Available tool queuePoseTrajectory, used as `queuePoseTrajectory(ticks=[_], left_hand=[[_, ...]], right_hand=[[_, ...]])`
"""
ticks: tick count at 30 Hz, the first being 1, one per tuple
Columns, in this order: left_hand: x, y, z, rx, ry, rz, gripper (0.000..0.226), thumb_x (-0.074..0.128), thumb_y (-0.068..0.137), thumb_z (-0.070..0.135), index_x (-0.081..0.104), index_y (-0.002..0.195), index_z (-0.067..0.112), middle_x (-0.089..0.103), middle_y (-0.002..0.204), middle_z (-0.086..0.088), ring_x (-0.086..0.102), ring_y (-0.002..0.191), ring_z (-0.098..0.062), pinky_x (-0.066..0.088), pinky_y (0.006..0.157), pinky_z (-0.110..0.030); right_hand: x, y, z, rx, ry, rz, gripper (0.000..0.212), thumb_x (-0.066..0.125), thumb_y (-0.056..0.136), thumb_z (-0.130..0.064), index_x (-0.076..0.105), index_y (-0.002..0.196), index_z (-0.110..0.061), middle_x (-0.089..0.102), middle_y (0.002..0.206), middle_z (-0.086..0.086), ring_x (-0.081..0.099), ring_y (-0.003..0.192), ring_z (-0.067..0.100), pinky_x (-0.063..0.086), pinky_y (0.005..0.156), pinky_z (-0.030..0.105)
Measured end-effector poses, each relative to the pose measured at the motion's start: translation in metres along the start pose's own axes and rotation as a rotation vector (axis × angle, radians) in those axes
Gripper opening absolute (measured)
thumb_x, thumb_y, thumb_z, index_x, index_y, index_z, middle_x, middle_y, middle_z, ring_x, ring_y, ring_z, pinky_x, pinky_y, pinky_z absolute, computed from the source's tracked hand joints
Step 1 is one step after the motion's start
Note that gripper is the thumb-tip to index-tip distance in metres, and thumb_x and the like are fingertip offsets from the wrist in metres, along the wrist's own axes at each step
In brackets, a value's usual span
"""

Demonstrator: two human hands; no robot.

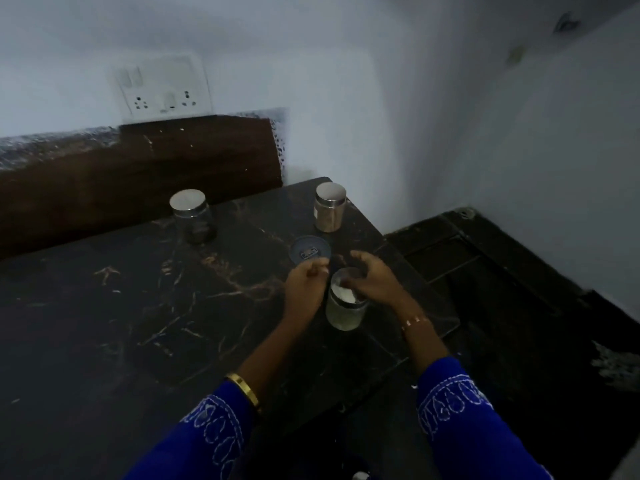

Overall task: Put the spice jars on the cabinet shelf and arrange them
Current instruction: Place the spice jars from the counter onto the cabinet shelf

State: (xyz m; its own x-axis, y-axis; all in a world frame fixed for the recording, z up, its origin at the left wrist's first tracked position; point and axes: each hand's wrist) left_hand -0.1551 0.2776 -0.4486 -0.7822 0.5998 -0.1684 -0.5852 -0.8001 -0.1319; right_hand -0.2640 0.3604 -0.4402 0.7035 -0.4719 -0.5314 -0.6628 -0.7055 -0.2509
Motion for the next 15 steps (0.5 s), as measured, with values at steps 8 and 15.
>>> queuePoseTrajectory(ticks=[8,15], left_hand=[[0.023,-0.014,-0.045,-0.14,0.19,0.024,0.03,0.048,0.088,-0.003,0.063,0.113,0.004,0.067,0.113,-0.013,0.061,0.105,-0.023,0.043,0.082,-0.024],[0.032,-0.035,-0.048,0.088,0.332,0.059,0.04,0.059,0.084,0.003,0.054,0.123,0.006,0.058,0.123,-0.012,0.055,0.116,-0.024,0.042,0.09,-0.024]], right_hand=[[0.012,0.005,0.038,-0.074,-0.26,-0.07,0.097,0.079,0.069,-0.027,0.021,0.146,-0.021,0.034,0.142,0.011,0.039,0.13,0.025,0.036,0.105,0.033],[0.003,0.006,0.026,-0.123,-0.089,0.043,0.078,0.082,0.06,-0.036,0.044,0.127,-0.021,0.048,0.126,0.006,0.052,0.114,0.021,0.048,0.091,0.032]])
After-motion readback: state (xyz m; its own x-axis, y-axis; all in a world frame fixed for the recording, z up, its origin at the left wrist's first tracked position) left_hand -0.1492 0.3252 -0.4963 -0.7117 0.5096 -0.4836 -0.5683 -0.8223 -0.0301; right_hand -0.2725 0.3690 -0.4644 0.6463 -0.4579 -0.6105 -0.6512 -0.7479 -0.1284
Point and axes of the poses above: each hand's wrist, its own y-axis towards the middle knuckle, its own x-axis out of the palm, z = x × y
